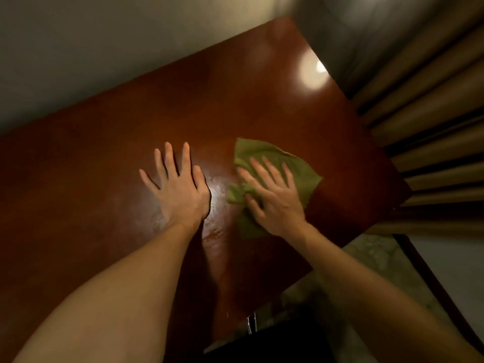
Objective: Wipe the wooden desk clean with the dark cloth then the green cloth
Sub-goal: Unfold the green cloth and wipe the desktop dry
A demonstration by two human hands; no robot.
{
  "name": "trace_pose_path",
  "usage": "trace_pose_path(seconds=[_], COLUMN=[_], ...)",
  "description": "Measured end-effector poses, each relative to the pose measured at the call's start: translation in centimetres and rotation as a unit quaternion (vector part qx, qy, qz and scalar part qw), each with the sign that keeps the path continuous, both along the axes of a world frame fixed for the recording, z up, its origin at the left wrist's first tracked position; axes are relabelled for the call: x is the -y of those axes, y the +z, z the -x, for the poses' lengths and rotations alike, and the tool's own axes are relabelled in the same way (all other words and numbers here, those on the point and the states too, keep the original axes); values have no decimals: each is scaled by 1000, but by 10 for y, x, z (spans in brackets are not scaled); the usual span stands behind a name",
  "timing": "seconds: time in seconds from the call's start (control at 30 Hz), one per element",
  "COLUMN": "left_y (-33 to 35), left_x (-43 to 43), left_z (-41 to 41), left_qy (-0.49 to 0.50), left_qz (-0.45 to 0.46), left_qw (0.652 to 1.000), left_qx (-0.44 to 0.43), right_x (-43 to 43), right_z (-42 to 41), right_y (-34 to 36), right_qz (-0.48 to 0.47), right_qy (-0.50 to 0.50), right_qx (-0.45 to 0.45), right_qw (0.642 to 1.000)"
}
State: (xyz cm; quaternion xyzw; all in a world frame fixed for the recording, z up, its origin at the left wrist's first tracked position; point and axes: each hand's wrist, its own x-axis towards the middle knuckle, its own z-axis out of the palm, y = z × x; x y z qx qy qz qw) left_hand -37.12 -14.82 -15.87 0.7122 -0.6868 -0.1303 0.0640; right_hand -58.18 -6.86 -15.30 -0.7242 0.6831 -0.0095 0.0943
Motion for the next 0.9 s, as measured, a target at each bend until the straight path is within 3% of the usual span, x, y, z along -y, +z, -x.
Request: trace_pose_path(seconds=[0.13,0.3,0.4,0.5,0.6,0.67,0.83,0.9], left_y=[-2,-3,-2,-2,1,2,-1,-2], left_x=[-2,-1,-2,-2,-4,-4,-3,-3], left_z=[3,0,0,-3,-7,-8,-9,-10], left_qy=[-1,-11,-14,-15,-21,-25,-29,-33], left_qz=[6,5,9,4,9,14,18,20], left_qw=[1000,1000,1000,1000,999,998,999,998], left_qx=[1,3,-2,-12,-37,-49,-42,-47], right_x=[-37,-46,-65,-90,-100,-97,-91,-90], right_z=[56,13,-52,-117,-111,-80,22,44], right_y=[3,3,4,6,3,0,-2,-1], right_qz=[-18,-22,-33,-32,-30,-25,-29,-23], right_qy=[-170,-297,-245,-95,30,49,-205,-257], right_qx=[0,-15,-18,-2,6,-3,-10,-9], right_qw=[985,955,969,995,999,998,978,966])
